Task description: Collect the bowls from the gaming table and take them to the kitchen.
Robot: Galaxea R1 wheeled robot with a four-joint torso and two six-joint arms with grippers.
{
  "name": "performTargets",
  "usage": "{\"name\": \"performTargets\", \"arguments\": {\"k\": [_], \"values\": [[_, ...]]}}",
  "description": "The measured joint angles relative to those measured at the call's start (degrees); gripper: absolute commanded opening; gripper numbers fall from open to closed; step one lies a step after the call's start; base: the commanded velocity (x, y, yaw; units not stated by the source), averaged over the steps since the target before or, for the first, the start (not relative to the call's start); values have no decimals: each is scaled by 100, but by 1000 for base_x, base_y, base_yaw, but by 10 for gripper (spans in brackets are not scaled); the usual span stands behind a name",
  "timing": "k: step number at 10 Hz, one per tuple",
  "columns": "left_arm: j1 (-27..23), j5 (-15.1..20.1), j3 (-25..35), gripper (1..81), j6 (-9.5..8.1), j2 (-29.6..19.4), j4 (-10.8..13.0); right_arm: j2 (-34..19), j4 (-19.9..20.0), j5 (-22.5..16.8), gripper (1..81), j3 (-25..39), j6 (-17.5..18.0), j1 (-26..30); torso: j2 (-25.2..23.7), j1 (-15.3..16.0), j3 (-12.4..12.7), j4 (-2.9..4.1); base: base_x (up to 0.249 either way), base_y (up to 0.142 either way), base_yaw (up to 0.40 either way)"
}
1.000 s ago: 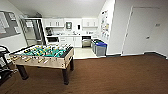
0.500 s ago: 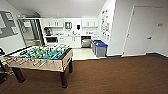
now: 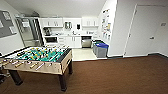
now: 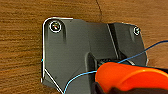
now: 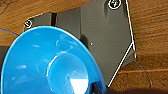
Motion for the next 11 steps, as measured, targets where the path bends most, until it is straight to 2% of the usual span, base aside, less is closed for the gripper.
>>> {"name": "performTargets", "arguments": {"k": [11], "values": [[-16,-38,1,10,0,2,0,20,0,15,10,0,-2,-15,0,-2,0,0,226,0,0]]}}
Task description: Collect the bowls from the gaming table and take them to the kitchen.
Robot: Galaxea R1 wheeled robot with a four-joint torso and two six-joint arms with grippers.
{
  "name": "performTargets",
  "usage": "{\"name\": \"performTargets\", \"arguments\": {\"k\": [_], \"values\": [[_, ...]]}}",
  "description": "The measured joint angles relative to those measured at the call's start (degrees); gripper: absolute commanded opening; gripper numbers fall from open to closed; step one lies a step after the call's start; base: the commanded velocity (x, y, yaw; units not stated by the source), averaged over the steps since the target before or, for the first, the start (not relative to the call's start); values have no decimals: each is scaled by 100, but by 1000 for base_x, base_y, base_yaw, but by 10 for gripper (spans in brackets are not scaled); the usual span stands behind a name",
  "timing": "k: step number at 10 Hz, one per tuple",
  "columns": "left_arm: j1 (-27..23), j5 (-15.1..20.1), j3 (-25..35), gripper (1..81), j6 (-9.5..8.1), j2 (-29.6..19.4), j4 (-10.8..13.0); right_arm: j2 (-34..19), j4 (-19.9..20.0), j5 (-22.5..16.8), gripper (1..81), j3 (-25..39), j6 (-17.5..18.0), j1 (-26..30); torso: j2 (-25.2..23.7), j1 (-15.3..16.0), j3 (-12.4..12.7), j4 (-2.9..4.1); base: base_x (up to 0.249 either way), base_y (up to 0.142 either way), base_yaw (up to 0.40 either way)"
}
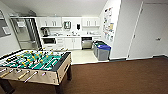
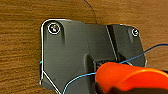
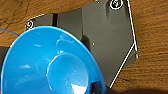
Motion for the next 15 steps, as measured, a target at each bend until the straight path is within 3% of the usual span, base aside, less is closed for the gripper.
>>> {"name": "performTargets", "arguments": {"k": [12,15], "values": [[-15,-20,-9,10,0,2,0,-2,0,5,10,0,0,4,2,2,0,0,251,0,0],[0,2,-12,10,0,-26,0,0,0,2,10,0,0,2,2,2,0,0,254,-77,0]]}}
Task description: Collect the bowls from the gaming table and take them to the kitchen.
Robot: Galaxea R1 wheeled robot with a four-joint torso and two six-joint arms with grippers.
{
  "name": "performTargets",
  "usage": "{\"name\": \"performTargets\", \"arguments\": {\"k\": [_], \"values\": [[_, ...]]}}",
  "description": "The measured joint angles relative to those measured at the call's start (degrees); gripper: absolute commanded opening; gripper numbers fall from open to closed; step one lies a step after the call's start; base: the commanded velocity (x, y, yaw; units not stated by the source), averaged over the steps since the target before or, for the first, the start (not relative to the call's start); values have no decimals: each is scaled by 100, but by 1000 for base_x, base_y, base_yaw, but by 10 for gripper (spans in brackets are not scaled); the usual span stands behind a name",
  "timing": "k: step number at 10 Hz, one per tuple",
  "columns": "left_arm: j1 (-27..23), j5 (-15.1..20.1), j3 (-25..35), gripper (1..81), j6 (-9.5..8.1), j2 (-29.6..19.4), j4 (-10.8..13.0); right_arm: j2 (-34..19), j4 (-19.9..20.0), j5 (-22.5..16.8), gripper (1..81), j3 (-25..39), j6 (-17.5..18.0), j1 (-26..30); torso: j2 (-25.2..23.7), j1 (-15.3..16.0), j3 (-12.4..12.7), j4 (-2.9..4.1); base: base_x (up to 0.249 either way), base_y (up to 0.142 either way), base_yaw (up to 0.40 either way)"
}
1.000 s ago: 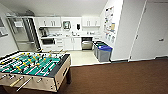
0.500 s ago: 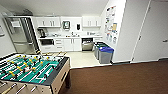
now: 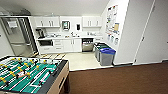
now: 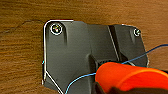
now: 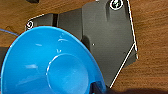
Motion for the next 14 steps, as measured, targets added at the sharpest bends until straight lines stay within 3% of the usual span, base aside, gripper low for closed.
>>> {"name": "performTargets", "arguments": {"k": [5,14], "values": [[18,-33,48,10,0,83,0,-48,0,2,10,-39,0,-32,-7,-9,2,0,249,-84,0],[2,-26,9,10,0,33,-4,11,-5,2,10,-22,0,-2,-5,-9,0,0,249,0,0]]}}
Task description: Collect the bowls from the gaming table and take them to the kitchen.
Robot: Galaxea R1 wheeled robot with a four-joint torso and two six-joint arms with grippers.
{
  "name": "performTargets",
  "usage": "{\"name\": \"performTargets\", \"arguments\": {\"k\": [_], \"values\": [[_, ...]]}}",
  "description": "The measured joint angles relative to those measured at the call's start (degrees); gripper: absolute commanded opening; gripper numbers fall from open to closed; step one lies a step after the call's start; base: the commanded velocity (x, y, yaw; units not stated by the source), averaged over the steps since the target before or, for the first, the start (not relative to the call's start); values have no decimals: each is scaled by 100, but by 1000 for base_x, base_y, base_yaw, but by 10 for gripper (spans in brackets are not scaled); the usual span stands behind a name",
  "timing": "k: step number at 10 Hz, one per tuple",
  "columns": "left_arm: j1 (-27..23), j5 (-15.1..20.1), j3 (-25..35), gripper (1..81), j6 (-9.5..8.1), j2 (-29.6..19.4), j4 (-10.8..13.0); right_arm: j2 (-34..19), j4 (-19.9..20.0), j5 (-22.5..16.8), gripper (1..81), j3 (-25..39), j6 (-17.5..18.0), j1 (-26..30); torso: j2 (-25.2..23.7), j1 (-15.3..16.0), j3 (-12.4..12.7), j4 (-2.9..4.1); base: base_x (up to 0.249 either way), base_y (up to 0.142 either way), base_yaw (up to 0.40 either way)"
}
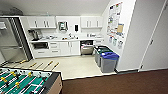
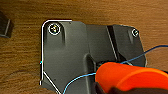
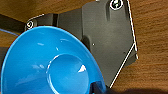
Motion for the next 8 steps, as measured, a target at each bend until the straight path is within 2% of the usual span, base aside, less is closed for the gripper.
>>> {"name": "performTargets", "arguments": {"k": [3,8], "values": [[0,4,-6,10,0,-7,0,2,0,4,10,-6,-2,2,0,0,0,0,249,0,0],[13,4,-6,10,0,-21,0,20,0,-16,10,-15,-11,-2,0,-2,0,0,248,-88,0]]}}
